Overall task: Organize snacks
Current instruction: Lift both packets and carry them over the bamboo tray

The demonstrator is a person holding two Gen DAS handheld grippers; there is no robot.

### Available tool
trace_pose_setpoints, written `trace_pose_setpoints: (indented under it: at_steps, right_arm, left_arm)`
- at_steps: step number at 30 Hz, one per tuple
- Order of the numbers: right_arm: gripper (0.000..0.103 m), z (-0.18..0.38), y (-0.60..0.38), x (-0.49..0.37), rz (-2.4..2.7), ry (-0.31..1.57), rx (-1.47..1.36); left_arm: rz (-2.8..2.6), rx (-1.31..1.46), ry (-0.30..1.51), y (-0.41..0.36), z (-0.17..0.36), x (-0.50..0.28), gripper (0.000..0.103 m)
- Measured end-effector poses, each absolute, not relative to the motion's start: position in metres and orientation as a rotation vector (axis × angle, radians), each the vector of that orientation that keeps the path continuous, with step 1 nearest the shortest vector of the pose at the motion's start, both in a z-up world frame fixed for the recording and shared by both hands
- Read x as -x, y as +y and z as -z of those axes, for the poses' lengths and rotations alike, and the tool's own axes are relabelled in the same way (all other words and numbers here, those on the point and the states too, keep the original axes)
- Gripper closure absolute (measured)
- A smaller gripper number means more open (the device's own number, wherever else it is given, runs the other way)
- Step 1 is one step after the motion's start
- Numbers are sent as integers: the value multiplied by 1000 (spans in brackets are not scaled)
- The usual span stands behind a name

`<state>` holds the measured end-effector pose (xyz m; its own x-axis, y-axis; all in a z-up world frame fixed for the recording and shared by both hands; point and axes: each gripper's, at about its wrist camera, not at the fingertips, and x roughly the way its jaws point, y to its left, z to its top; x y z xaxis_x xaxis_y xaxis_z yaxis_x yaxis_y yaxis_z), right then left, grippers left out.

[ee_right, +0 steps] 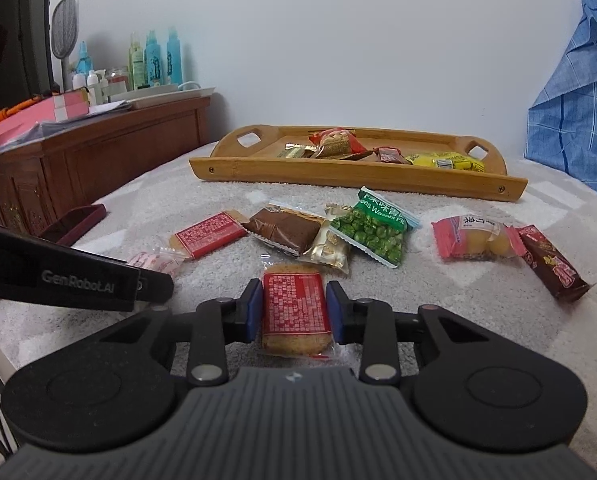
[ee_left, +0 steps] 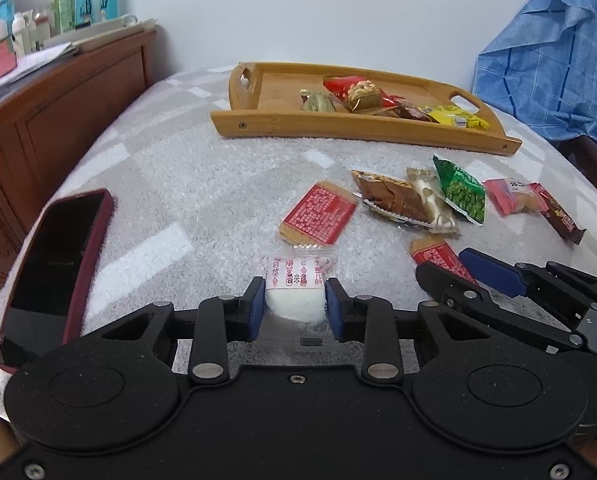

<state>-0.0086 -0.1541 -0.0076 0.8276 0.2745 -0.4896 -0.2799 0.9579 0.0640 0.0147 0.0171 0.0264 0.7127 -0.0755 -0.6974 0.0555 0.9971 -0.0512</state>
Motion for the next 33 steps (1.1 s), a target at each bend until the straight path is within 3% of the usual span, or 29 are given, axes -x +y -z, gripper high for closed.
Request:
trace_pose_setpoints:
  at_steps: [20, 33]
  right_arm:
    - [65, -20, -188, 22, -227, 410, -101]
    - [65, -55, -216, -20, -164, 301, -135]
  left_arm:
    - [74, 95, 682, 14, -62, -18, 73]
    - [68, 110, 627, 15, -93, -59, 73]
